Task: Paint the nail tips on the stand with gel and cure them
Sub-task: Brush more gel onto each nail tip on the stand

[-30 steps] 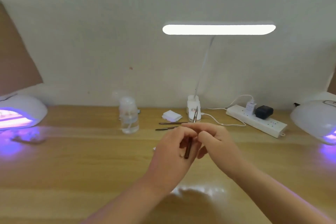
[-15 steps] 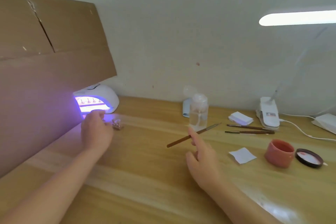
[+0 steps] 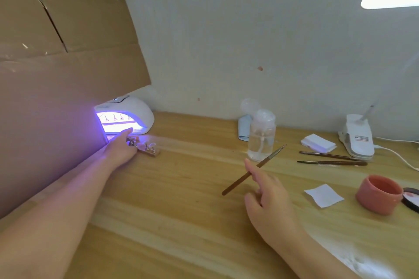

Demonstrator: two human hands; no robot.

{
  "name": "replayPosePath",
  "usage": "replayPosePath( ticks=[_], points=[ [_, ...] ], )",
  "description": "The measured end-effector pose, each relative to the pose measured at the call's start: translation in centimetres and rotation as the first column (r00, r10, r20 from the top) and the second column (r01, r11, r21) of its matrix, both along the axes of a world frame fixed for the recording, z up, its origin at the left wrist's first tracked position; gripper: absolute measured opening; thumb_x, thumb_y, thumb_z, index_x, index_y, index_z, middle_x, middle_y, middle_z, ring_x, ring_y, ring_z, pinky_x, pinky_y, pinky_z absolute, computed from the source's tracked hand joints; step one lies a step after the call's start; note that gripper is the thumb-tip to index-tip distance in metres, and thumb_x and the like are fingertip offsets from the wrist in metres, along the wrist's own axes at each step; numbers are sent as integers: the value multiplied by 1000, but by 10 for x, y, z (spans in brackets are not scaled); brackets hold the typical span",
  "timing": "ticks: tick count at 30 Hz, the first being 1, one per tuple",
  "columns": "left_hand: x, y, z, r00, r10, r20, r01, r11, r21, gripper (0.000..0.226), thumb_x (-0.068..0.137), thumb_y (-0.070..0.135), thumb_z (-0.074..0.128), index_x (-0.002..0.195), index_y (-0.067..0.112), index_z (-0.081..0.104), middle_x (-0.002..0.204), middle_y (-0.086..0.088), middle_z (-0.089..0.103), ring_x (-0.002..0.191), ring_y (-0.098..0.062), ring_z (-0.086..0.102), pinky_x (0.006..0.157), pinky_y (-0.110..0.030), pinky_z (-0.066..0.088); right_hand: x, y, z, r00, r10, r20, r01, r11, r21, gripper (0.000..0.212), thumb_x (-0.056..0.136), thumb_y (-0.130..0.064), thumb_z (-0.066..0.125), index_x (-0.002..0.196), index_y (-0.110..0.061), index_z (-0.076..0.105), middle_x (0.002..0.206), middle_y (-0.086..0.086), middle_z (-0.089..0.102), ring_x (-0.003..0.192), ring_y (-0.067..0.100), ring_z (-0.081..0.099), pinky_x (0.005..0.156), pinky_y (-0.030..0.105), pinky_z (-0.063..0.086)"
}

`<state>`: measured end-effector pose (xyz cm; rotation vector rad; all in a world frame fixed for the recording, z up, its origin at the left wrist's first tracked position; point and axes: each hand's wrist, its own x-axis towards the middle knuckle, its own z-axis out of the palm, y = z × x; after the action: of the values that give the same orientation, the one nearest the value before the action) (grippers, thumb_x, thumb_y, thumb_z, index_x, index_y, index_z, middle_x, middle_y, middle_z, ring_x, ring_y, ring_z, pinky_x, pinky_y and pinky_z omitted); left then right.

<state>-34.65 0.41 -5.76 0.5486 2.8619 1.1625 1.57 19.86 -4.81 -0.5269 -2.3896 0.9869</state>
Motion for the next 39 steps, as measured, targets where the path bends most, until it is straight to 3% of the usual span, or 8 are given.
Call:
replayPosePath(
  ticks=[3,9,13,18,22,26,32,39],
  points=[
    [10,-9,5,998,-52,19,52,998,23,73,86,7,64,151,22,34,126,-4,62,104,-21,58,82,-31,48,2,-1,2,997,-28,-65,26,999,-21,64,88,-2,53,142,-34,41,88,-13,52,80,2,45,71,8,36],
    [74,3,10,975,-220,-15,220,975,40,65,84,10,75,141,20,47,109,1,68,98,-16,63,90,-23,43,8,10,28,956,-99,-277,54,985,-164,55,88,2,46,125,-37,58,99,-11,53,72,1,45,68,21,39],
    [136,36,21,931,-364,16,359,924,132,62,84,-1,72,138,16,49,95,11,67,85,-1,61,69,3,37,30,24,50,944,-48,-327,67,997,47,52,85,7,47,121,-28,61,92,-22,56,76,0,43,70,15,35],
    [216,84,50,838,-546,-2,528,810,257,59,85,1,71,126,37,48,86,22,72,82,10,59,71,1,40,99,66,51,926,-101,-363,209,939,273,56,78,9,45,117,-28,62,101,-16,66,99,-1,53,81,14,42],
    [288,129,51,704,-710,26,682,686,253,57,87,6,70,126,39,45,92,28,69,83,12,59,75,-4,43,154,102,44,867,-191,-460,342,900,270,60,75,12,38,111,-31,60,99,-20,62,100,-5,53,80,3,41],
    [354,176,37,608,-794,28,777,601,189,54,90,16,66,127,43,37,98,31,65,96,14,55,78,-5,40,185,128,32,809,-292,-511,451,865,219,58,75,7,34,117,-25,59,101,-16,65,102,13,55,85,7,39],
    [391,204,26,646,-763,36,752,643,141,48,89,20,66,122,41,38,102,19,67,102,2,57,86,-18,43,201,153,28,773,-381,-507,516,843,153,59,73,2,33,119,-24,60,104,-14,64,105,19,54,86,6,34],
    [383,189,16,672,-739,-56,739,663,117,75,72,39,84,133,45,41,110,27,61,102,21,49,81,1,35,190,138,31,826,-393,-403,445,895,39,66,71,-3,31,129,-25,53,106,-19,62,101,9,49,88,11,35]
  ],
)
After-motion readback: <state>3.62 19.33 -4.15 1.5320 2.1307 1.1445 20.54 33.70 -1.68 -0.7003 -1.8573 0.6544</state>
